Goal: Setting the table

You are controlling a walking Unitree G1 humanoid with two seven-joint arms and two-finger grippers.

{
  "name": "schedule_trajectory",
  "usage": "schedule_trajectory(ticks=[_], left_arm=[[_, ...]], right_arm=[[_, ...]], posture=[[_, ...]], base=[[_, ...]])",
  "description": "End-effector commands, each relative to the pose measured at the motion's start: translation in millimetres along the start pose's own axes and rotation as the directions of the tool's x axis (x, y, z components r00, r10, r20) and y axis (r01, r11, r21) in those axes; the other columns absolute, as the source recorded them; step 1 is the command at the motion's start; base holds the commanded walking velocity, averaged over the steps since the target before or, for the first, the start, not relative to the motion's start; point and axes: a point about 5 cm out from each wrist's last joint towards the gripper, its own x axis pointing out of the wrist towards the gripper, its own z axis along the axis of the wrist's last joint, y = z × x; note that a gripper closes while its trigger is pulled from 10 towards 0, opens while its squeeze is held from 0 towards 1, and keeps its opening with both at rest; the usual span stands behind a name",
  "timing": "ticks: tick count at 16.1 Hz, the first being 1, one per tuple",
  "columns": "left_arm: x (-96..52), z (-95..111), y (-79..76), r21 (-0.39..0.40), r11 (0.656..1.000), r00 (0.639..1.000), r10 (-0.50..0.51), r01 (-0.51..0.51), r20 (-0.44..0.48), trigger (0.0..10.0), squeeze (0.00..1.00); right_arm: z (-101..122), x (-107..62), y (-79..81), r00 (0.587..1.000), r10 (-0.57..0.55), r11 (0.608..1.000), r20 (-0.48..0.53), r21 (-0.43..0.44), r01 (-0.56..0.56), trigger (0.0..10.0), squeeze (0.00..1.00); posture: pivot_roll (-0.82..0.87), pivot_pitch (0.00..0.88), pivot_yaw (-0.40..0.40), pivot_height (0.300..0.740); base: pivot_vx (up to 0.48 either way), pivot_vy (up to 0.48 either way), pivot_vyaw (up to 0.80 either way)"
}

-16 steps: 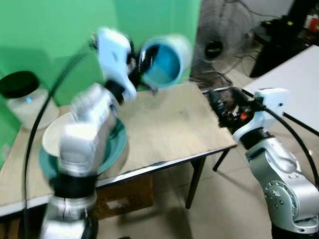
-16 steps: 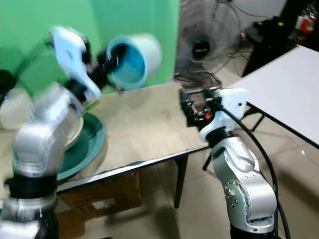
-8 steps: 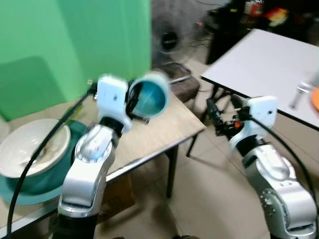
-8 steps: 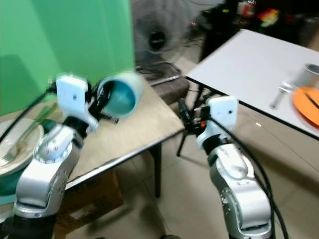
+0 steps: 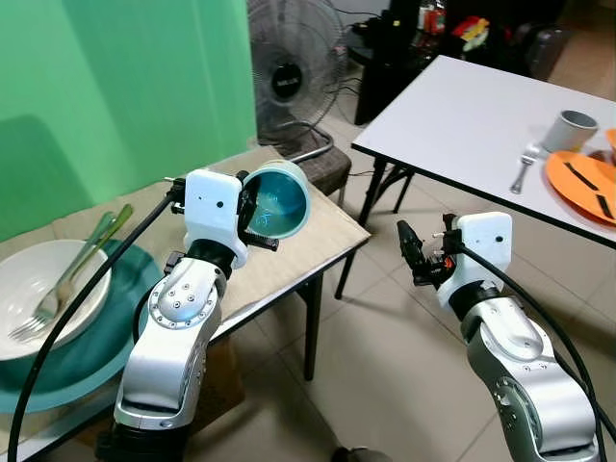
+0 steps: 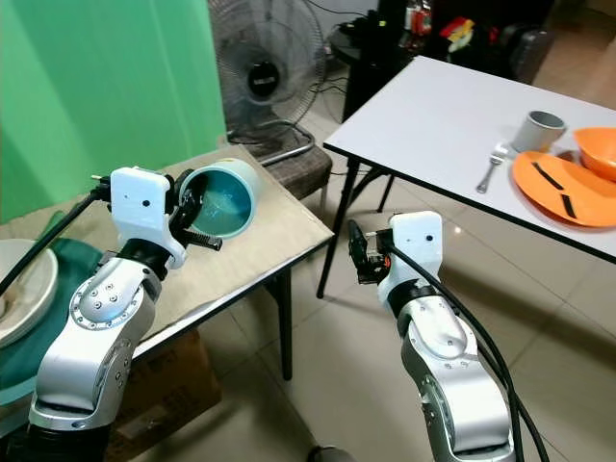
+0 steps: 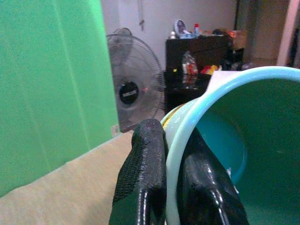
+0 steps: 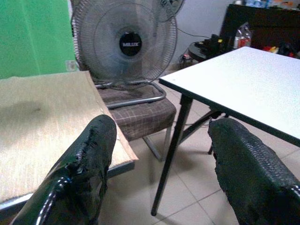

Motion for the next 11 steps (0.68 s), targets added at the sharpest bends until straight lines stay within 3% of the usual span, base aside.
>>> schedule_trajectory(ticks=[1, 5, 11], left_arm=[[0.5, -2.6, 0.1, 0.01, 1.0, 1.0, 0.0, 0.0, -0.01, 10.0, 0.0], [0.6, -3.2, 0.1, 0.014, 1.0, 1.0, -0.005, 0.005, -0.013, 10.0, 0.0], [1.9, -0.6, -0.2, 0.027, 1.0, 1.0, -0.012, 0.012, -0.001, 10.0, 0.0]], right_arm=[[-3.1, 2.0, 2.7, 1.0, -0.001, 1.0, -0.004, -0.026, 0.001, 10.0, 0.0], [-4.8, 3.4, 2.0, 1.0, -0.01, 1.0, -0.004, -0.019, 0.01, 10.0, 0.0], [-7.9, 5.2, 3.1, 1.0, 0.001, 1.0, -0.013, -0.011, -0.001, 10.0, 0.0]], posture=[[-0.06, 0.008, -0.002, 0.74], [-0.06, 0.0, 0.003, 0.74], [-0.06, 0.0, -0.001, 0.74]], base=[[0.0, 0.0, 0.0], [0.0, -0.192, 0.0], [0.0, -0.349, 0.0]])
